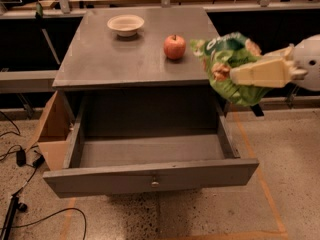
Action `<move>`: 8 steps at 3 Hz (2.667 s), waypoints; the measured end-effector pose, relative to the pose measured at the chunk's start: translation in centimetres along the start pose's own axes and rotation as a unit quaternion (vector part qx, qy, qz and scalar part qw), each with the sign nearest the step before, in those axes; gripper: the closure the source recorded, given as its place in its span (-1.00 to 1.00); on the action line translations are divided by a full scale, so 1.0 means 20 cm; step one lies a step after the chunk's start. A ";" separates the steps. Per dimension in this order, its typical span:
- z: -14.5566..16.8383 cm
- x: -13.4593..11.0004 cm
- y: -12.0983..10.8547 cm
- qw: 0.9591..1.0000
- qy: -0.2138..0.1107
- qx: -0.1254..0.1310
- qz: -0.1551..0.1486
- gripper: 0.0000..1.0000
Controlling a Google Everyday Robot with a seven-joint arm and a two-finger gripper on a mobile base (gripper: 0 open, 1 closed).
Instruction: Pick green rice chip bag from top drawer and place on counter
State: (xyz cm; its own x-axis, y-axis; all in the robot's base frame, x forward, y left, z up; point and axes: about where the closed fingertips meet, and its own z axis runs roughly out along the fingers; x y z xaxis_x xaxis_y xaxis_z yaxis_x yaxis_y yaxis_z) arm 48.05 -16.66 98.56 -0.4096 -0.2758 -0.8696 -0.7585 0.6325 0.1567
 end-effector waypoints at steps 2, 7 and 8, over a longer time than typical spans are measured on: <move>0.18 -0.11 0.14 0.997 -0.005 -0.065 -0.043 1.00; 1.47 -0.19 0.00 0.991 -0.081 -0.097 -0.047 1.00; 1.24 -0.39 -0.02 0.989 -0.107 -0.067 -0.072 1.00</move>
Offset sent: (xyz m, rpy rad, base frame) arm 0.1276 0.1637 -0.1216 0.1184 -0.0377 0.0836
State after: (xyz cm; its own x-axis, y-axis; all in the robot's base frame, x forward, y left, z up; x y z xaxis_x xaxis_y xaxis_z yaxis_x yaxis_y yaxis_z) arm 64.14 3.06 93.72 -0.1873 -0.1867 -0.9644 -0.8676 0.4918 0.0733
